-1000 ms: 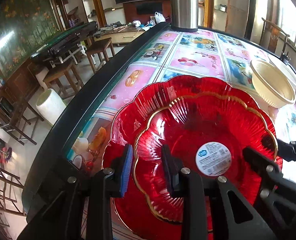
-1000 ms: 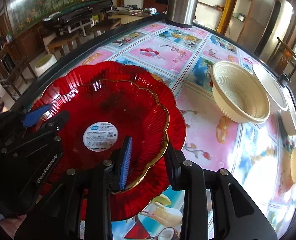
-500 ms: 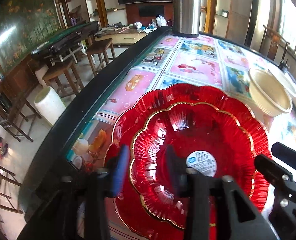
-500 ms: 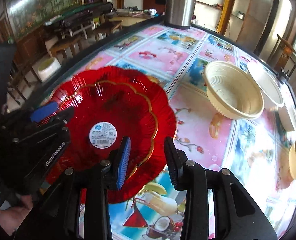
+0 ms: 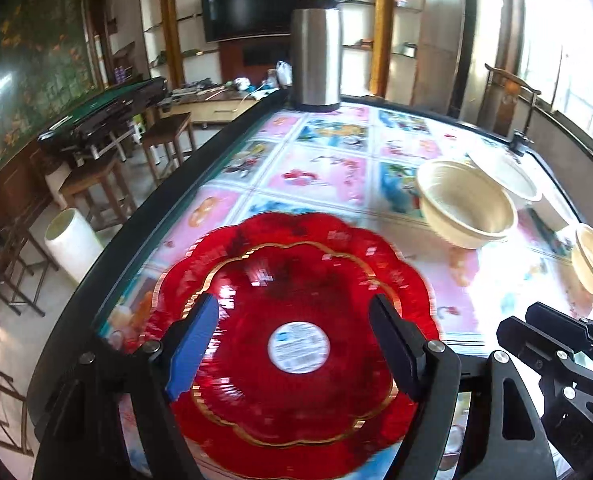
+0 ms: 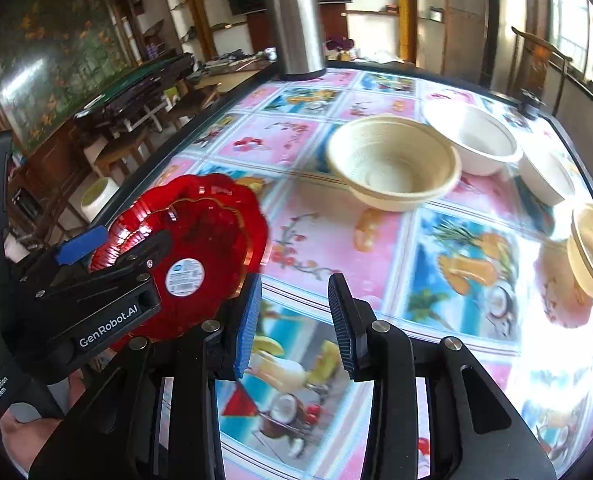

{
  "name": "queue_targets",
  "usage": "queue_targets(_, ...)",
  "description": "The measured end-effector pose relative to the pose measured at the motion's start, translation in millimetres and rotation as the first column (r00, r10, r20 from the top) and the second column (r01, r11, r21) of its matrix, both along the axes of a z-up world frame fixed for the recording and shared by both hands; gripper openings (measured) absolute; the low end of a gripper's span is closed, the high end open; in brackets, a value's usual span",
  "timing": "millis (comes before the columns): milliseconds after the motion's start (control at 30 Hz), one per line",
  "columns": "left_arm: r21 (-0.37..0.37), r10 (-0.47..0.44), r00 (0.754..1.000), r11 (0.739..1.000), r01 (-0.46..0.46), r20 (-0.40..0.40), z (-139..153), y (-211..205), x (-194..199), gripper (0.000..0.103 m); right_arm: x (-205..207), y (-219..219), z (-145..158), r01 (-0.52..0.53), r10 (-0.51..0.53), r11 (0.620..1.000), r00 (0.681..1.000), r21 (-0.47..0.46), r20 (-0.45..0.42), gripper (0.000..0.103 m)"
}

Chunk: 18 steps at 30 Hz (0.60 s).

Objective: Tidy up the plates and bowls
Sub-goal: 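Move the left gripper to the cream ridged bowl and grasp its rim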

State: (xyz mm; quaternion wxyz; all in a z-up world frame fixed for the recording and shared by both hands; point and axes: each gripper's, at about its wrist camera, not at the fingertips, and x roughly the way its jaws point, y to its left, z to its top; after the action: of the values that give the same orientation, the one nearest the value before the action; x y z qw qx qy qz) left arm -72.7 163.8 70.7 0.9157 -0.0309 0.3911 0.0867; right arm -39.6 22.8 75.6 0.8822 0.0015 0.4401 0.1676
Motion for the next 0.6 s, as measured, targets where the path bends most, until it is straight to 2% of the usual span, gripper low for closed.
queue_targets(233,-0.015,-0.047,0.999,0.999,0.047,0.0,-1,-27,3,0.078,0,-41,0,0.079,-0.079,0.996,0.997,0.035,-0.001,0.035)
queue_targets(600,0.015,-0.111,0.994,0.994,0.112,-0.017,-1,-65,20,0.078,5,-94,-5,0.178,-0.176,0.981,0.984,0.08,-0.029,0.035)
